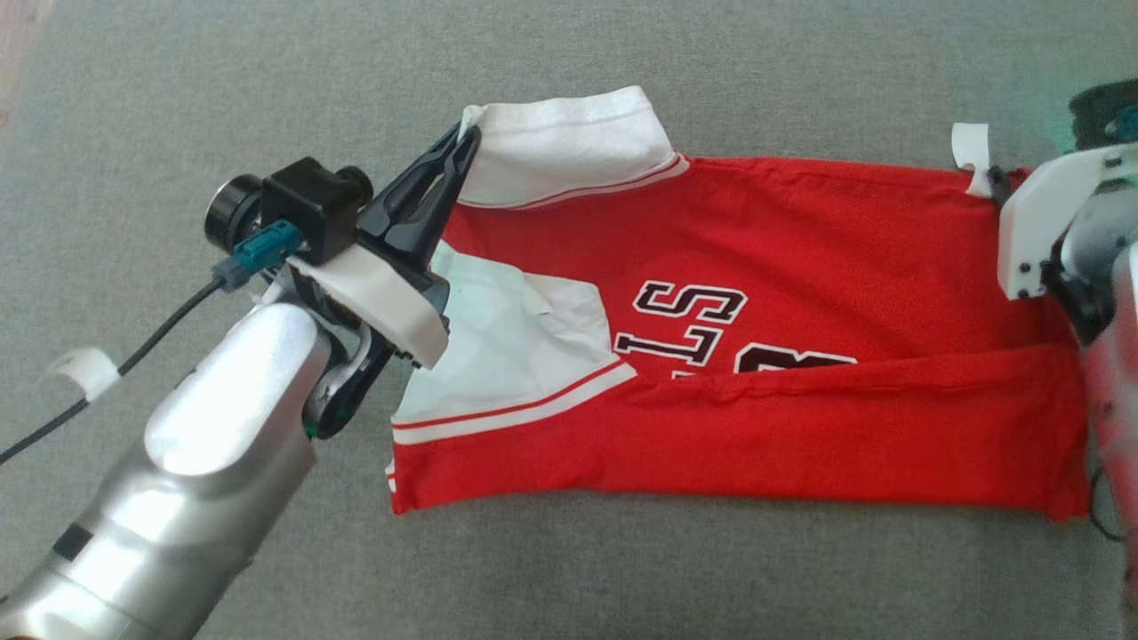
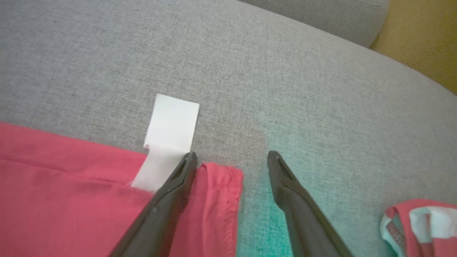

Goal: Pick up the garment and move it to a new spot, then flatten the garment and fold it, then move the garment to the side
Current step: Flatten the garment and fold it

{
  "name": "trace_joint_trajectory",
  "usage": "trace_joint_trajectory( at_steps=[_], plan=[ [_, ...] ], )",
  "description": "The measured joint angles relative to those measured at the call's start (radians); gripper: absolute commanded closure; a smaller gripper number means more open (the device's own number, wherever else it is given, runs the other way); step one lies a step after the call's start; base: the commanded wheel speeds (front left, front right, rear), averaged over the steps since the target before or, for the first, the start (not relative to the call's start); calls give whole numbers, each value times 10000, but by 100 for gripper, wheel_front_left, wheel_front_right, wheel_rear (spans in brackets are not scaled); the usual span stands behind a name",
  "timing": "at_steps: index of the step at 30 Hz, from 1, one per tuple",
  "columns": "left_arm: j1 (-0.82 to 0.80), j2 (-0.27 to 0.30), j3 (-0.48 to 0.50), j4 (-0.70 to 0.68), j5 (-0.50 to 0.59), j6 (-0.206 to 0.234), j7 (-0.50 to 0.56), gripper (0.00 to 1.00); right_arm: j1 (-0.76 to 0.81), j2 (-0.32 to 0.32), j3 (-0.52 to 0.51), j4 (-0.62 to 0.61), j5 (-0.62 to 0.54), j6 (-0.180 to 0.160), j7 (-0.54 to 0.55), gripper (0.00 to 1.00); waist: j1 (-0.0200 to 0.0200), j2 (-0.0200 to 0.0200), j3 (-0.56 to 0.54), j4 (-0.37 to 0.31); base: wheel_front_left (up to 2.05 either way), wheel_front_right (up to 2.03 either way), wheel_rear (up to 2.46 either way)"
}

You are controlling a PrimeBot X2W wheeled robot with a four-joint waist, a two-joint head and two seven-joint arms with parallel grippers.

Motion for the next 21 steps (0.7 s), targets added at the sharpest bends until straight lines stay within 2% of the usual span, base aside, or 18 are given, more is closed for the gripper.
trace_joint_trajectory(
  at_steps=[3,4,5,6,12,21],
  plan=[
    [3,8,-6,-148,0,35,84,100,-397,-153,234,364,107,2,190,0,0,0,60,31,0,0,0],
    [3,10,-6,-171,0,38,86,100,-482,-155,311,481,184,0,265,13,0,0,66,23,0,0,0],
    [3,19,-6,-201,0,42,107,100,-555,-157,414,585,284,0,322,73,0,0,69,9,0,0,0],
    [2,35,-6,-207,0,111,161,100,-598,-157,508,663,387,0,401,100,0,0,71,-9,0,0,0],
    [0,178,35,-17,-2,303,173,100,-748,-104,1053,913,957,0,485,100,0,0,-62,-240,0,0,0],
    [-9,339,148,652,-17,391,173,100,-753,17,1281,1011,1776,0,-901,100,-1,0,-551,-827,0,0,0]
  ],
)
